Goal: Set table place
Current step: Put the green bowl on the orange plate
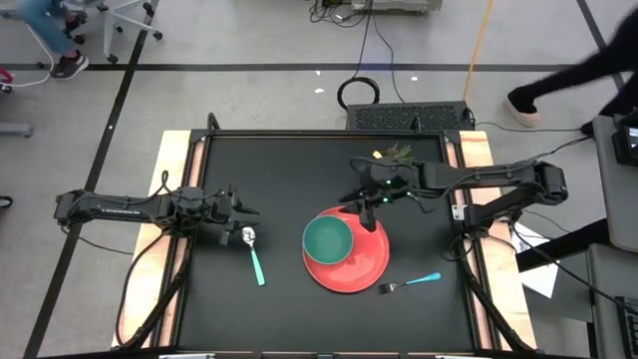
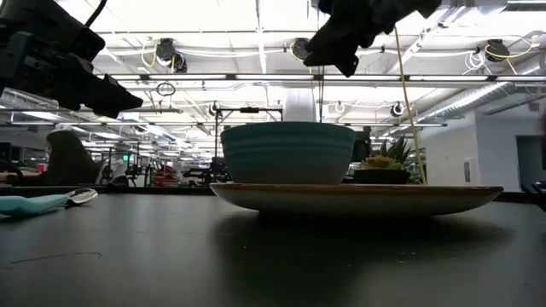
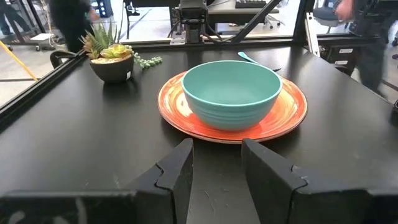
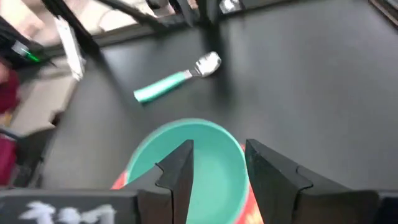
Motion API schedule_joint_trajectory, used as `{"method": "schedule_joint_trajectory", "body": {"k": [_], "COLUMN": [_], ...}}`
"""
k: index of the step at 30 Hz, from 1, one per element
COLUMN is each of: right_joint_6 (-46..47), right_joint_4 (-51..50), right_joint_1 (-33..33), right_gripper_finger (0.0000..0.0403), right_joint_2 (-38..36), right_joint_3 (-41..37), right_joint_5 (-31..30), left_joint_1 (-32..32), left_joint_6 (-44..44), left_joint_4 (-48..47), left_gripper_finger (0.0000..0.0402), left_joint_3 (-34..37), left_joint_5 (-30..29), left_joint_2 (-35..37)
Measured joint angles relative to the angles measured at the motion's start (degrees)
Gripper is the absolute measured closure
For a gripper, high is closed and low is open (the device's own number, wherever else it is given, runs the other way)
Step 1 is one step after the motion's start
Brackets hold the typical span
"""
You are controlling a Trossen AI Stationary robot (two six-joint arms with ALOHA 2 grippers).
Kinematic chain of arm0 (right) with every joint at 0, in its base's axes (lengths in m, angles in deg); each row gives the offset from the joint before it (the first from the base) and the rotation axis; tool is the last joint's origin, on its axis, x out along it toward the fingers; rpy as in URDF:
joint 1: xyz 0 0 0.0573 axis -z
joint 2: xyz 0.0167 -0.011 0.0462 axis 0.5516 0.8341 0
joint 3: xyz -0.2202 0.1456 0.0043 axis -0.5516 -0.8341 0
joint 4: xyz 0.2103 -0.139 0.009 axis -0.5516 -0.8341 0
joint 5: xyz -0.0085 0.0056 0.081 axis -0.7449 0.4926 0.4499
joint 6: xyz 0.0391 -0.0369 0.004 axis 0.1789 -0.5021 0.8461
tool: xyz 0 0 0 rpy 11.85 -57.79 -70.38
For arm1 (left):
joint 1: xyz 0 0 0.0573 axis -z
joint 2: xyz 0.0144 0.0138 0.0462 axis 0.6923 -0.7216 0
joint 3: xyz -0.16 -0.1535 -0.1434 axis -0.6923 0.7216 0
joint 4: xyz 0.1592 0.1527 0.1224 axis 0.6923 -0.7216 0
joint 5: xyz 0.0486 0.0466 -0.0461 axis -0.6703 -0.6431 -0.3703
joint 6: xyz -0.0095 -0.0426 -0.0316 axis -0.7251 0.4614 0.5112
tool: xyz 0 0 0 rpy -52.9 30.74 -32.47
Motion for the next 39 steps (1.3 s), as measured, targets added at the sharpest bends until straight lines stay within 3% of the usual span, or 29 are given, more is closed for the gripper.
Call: {"method": "schedule_joint_trajectory", "body": {"k": [5, 16, 39], "right_joint_6": [0.49, 1.86, 2.35], "right_joint_4": [-12.41, -28.38, -29.29], "right_joint_1": [0.02, 0.13, -0.72], "right_gripper_finger": [0.0266, 0.0266, 0.0266], "right_joint_2": [5.12, 16.97, 20.89], "right_joint_3": [7.25, 18.79, 19.57], "right_joint_5": [-1.55, -1.15, -1.50], "left_joint_1": [0.00, 0.01, 0.02], "left_joint_6": [0.06, 0.26, 0.39], "left_joint_4": [-0.02, -0.15, -0.17], "left_gripper_finger": [0.0259, 0.0259, 0.0259], "left_joint_3": [0.00, 0.00, 0.00], "left_joint_5": [0.00, 0.00, 0.01], "left_joint_2": [-0.01, 0.00, -0.02]}}
